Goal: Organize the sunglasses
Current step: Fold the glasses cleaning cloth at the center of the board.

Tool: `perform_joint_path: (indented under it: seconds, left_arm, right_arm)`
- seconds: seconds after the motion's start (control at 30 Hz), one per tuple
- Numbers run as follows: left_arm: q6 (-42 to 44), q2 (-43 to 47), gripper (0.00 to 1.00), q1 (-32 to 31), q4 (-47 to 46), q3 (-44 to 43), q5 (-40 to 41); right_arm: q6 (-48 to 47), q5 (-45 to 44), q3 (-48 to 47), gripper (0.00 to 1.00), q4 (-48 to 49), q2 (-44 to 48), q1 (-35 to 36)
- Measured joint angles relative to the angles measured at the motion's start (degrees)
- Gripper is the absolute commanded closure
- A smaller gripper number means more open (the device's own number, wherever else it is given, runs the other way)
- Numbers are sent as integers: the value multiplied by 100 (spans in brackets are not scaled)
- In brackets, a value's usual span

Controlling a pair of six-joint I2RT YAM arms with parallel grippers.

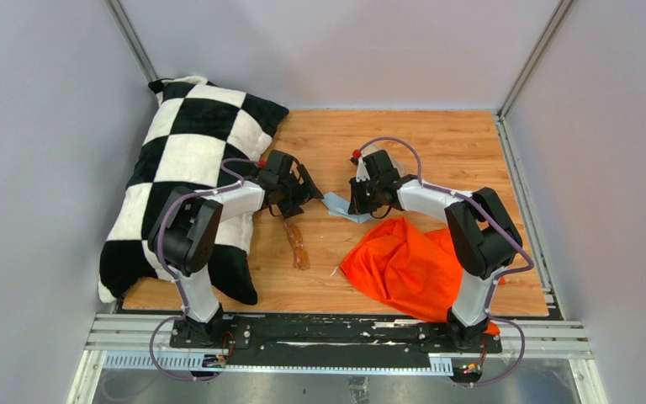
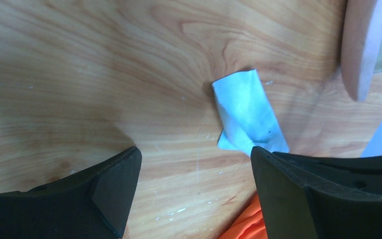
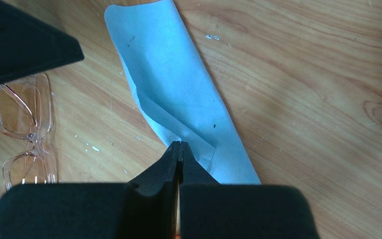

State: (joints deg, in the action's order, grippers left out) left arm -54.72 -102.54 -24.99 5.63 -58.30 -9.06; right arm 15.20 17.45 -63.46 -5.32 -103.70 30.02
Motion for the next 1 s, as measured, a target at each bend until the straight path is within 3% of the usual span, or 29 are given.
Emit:
perform_joint_path:
  seconds: [0.13, 0.5, 0.7, 1.0]
  left_arm:
    - [-299, -111, 24, 0, 17, -107, 223]
    - [-767, -208, 31, -55, 44, -173, 433]
    - [-1038, -426, 41, -225, -111, -321, 404]
    - [-1327, -522, 46, -326, -262, -321, 435]
  right_arm:
    - [-2, 0, 0, 100, -2, 2, 0]
    - [-7, 9, 0, 100, -2, 4, 0]
    - [-7, 9, 0, 100, -4, 48, 0]
    - [-4, 24, 33, 100, 2, 227, 0]
